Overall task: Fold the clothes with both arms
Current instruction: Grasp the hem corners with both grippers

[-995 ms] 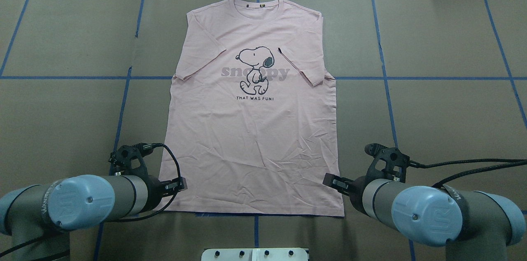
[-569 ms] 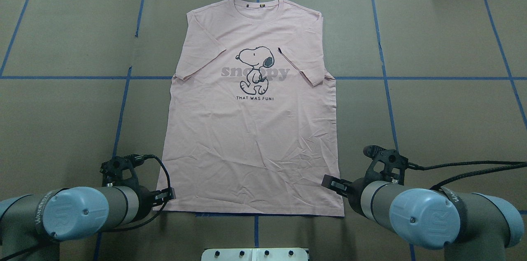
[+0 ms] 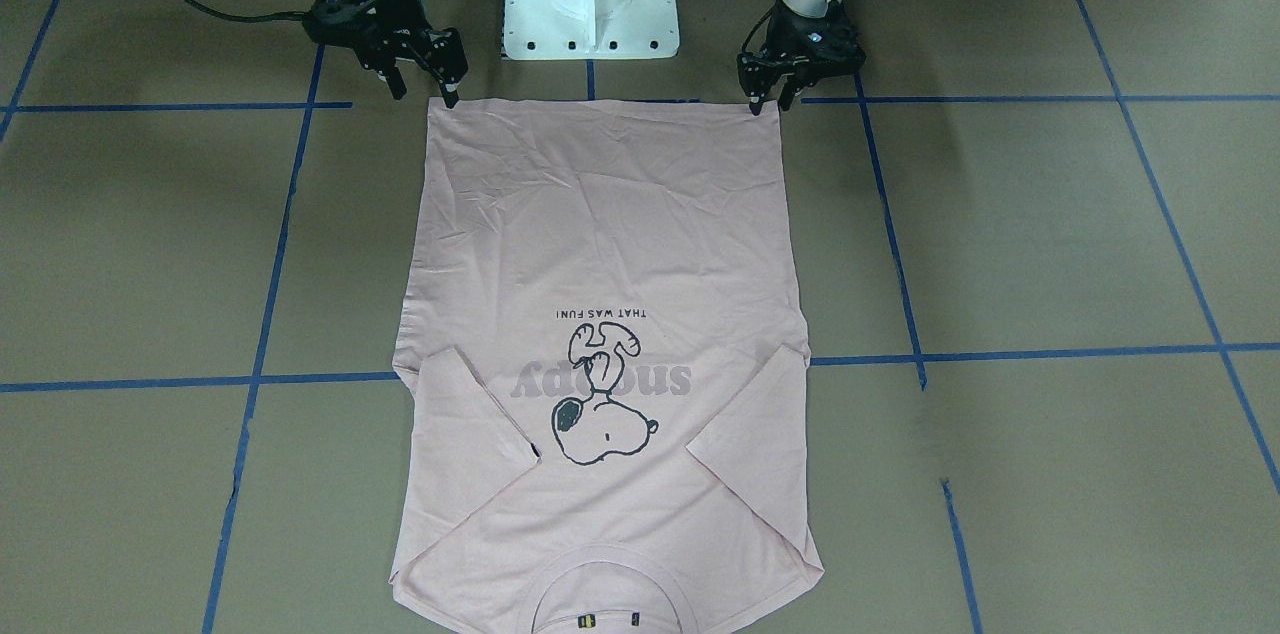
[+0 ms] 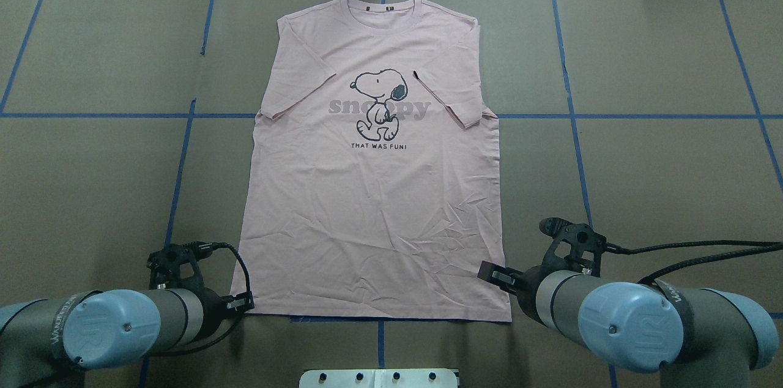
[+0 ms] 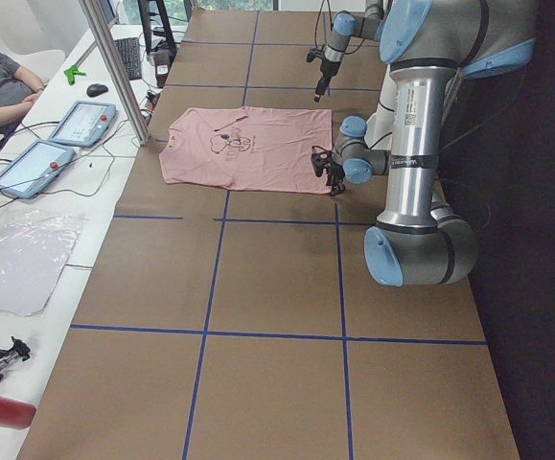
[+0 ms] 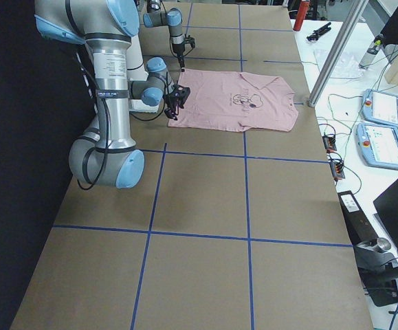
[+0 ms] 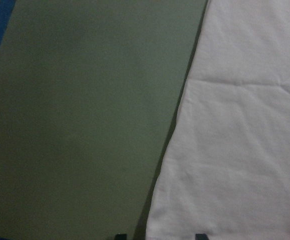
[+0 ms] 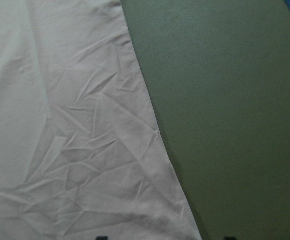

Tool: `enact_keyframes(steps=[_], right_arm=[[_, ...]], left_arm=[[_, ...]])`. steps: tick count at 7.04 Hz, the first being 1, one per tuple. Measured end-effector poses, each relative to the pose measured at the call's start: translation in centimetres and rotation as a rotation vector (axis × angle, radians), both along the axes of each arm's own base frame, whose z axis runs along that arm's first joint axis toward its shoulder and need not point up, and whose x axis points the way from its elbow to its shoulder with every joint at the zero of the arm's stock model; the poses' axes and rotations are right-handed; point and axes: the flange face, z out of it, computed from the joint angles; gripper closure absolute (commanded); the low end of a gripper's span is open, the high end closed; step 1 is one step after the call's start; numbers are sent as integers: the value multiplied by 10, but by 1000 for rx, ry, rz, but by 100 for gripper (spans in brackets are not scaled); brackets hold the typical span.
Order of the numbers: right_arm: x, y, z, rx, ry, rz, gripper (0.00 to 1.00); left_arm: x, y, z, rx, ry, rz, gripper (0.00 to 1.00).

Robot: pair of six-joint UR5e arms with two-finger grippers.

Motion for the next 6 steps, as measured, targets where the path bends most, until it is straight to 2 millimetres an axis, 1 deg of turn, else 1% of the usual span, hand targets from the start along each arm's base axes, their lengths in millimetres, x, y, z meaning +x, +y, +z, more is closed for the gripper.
enact_keyframes(steps=[1, 2, 3, 4, 5, 6], right_arm=[[0, 1, 0, 0, 1, -2, 17], [-1, 3, 1, 0, 2, -5, 17], [-2, 4, 1, 0, 3, -9, 17], [-2, 6, 2, 1, 6, -10, 4], [-4, 10, 5, 14, 18, -6, 5], [-9, 16, 7, 33, 38, 4, 15]], left_arm=[[0, 0, 0, 0, 1, 0, 83], [0, 0, -1, 0, 1, 0, 93], [0, 0, 0, 0, 1, 0, 100], [-1, 0, 0, 0, 0, 0, 100], [-1, 0, -1, 0, 1, -1, 100], [-1, 0, -2, 0, 3, -1, 100]])
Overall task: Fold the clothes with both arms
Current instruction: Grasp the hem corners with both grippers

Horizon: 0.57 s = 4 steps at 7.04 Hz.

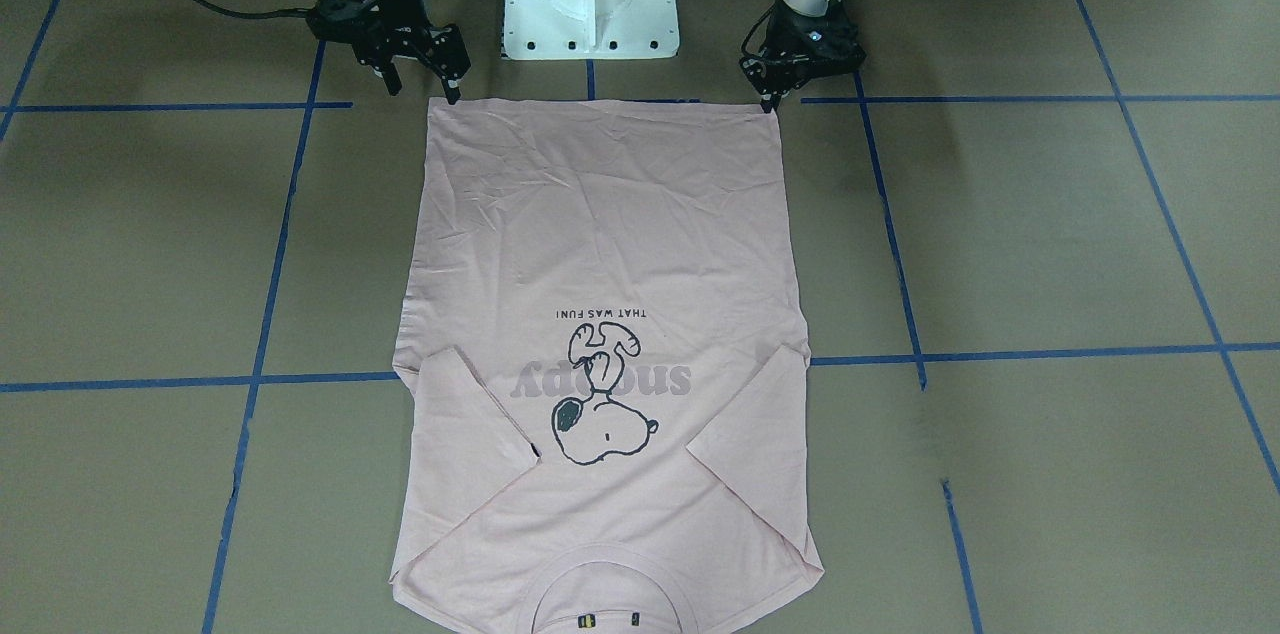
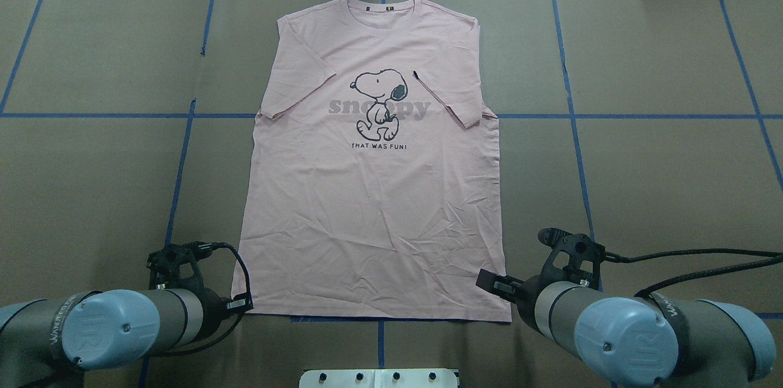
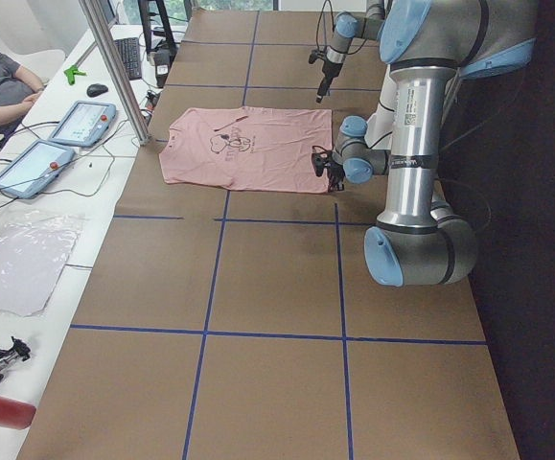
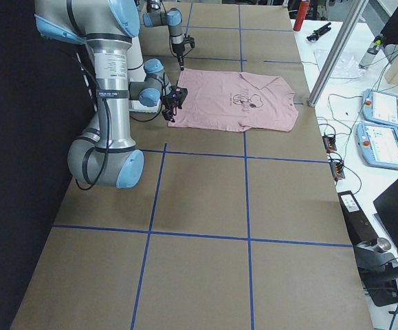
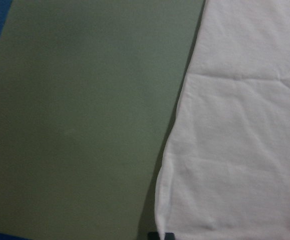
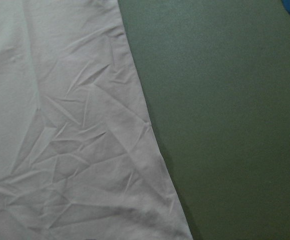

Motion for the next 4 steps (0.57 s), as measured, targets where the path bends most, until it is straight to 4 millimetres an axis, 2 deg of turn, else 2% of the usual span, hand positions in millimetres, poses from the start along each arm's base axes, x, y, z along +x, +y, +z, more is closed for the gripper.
enact_keyframes(steps=[1, 4], right_arm=[[-7, 9, 0, 2, 11, 17, 25], [-27, 33, 7, -67, 37, 64, 28]], left_arm=[[0, 0, -1, 1, 1, 0, 100], [-2, 0, -6, 4, 13, 2, 100]])
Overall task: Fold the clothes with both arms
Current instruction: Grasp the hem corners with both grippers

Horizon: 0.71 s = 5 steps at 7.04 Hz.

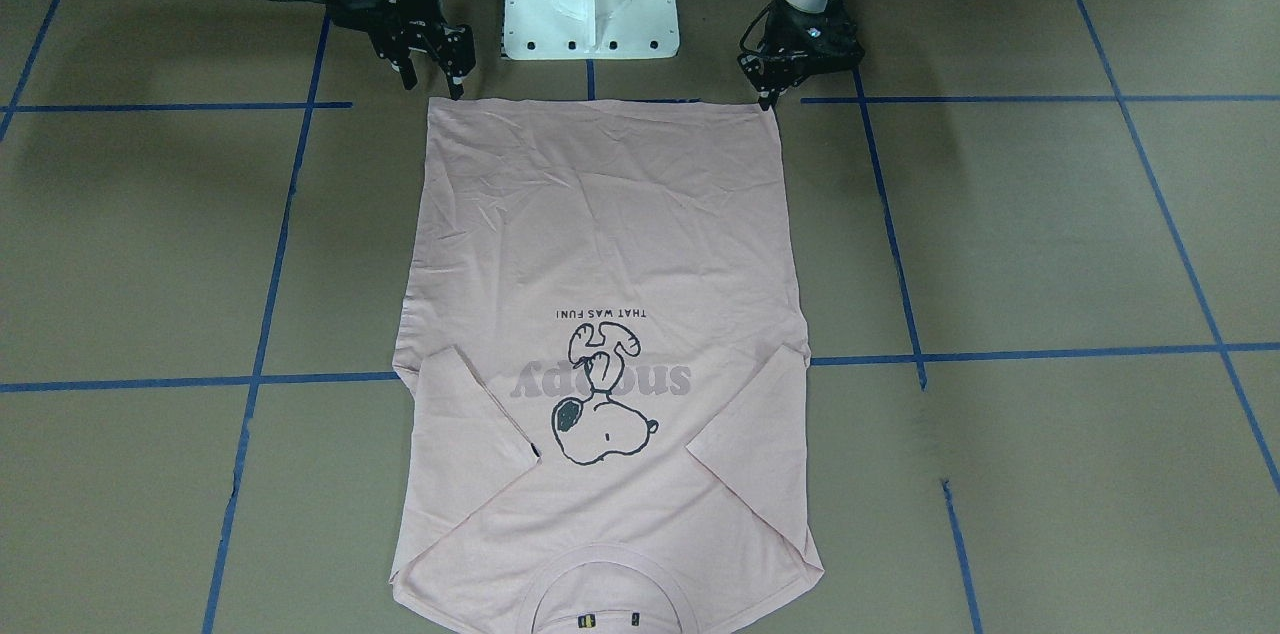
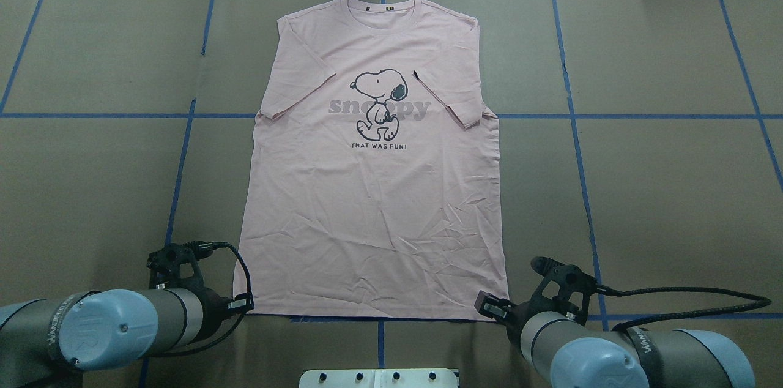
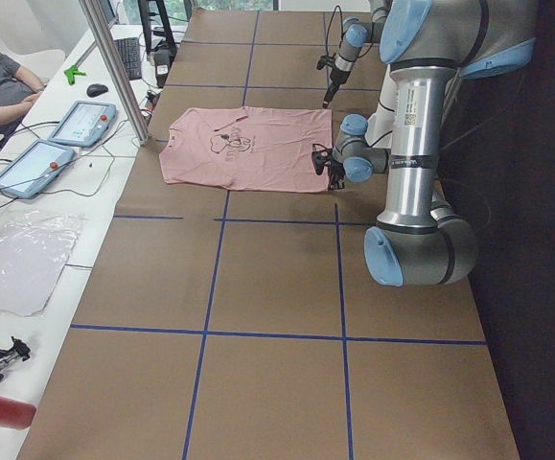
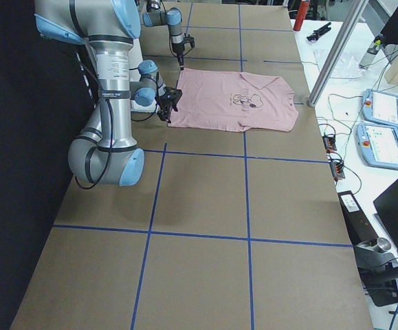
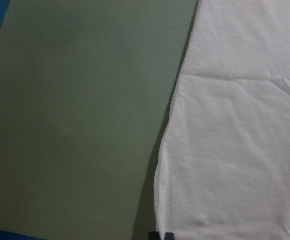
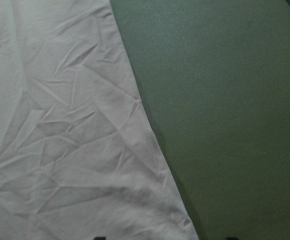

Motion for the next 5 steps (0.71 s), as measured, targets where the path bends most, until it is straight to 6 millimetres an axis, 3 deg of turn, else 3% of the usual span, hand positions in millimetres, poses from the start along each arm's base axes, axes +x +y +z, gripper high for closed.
enact_keyframes(steps=[3, 5], right_arm=[[-22, 13, 14, -52, 46, 33, 37], [-25, 12, 19, -53, 58, 37, 41]], left_arm=[[-1, 1, -3, 1, 7, 1, 100], [-1, 1, -4, 1, 8, 2, 100]])
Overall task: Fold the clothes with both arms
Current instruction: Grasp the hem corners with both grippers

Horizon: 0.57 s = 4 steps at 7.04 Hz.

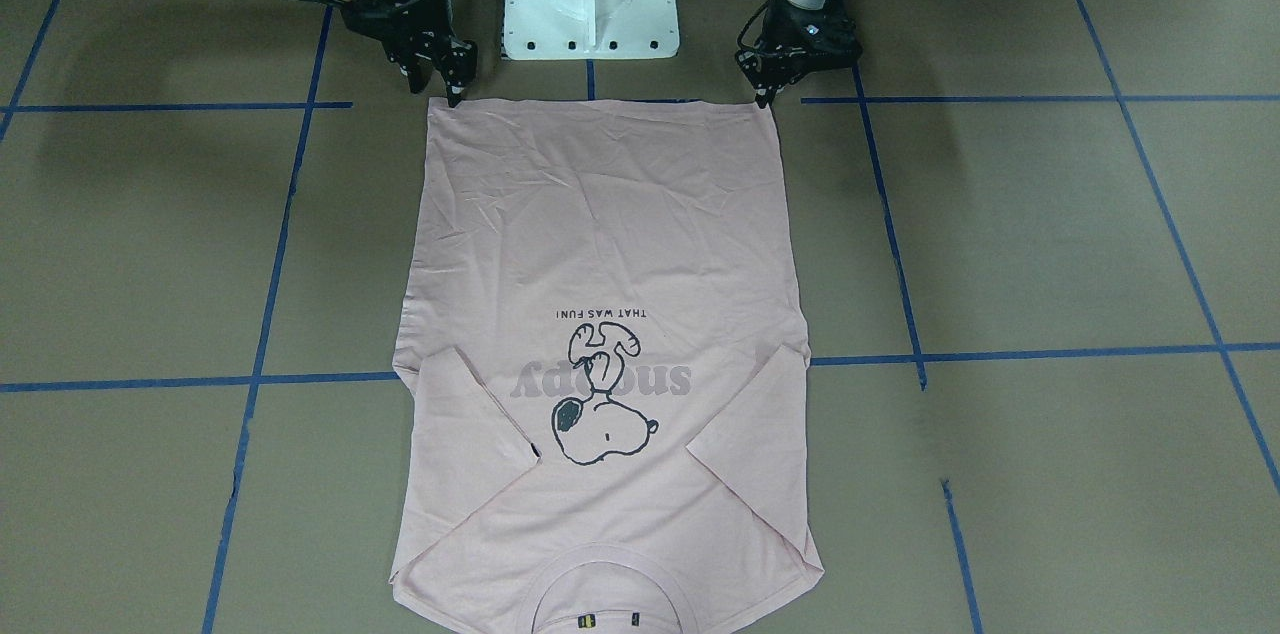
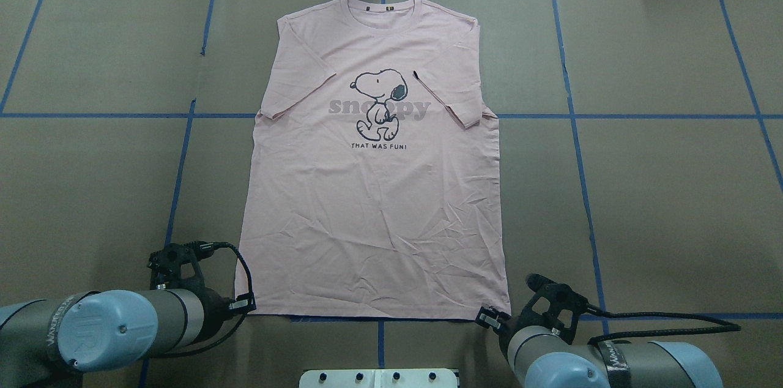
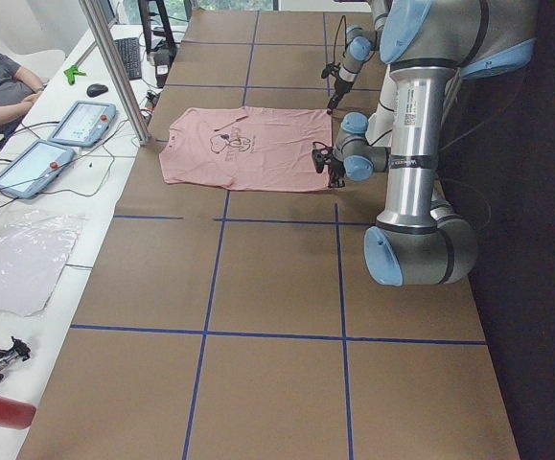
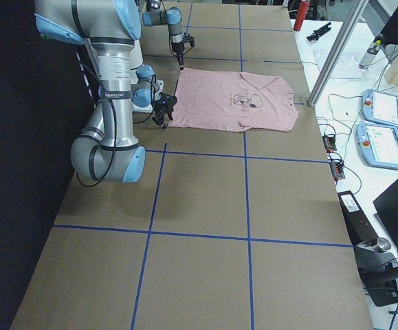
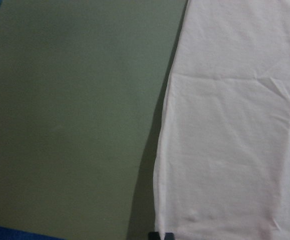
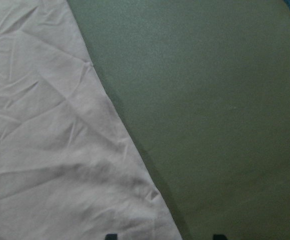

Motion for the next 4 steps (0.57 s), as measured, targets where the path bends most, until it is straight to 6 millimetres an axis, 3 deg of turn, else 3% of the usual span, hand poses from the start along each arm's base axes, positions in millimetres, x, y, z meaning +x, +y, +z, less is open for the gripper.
enact_keyframes(steps=[2, 4], right_arm=[[1, -5, 1, 2, 3, 8, 44], [1, -8, -2, 3, -2, 11, 60]], left_arm=[[0, 0, 0, 0, 0, 0, 100], [0, 0, 0, 0, -1, 0, 100]])
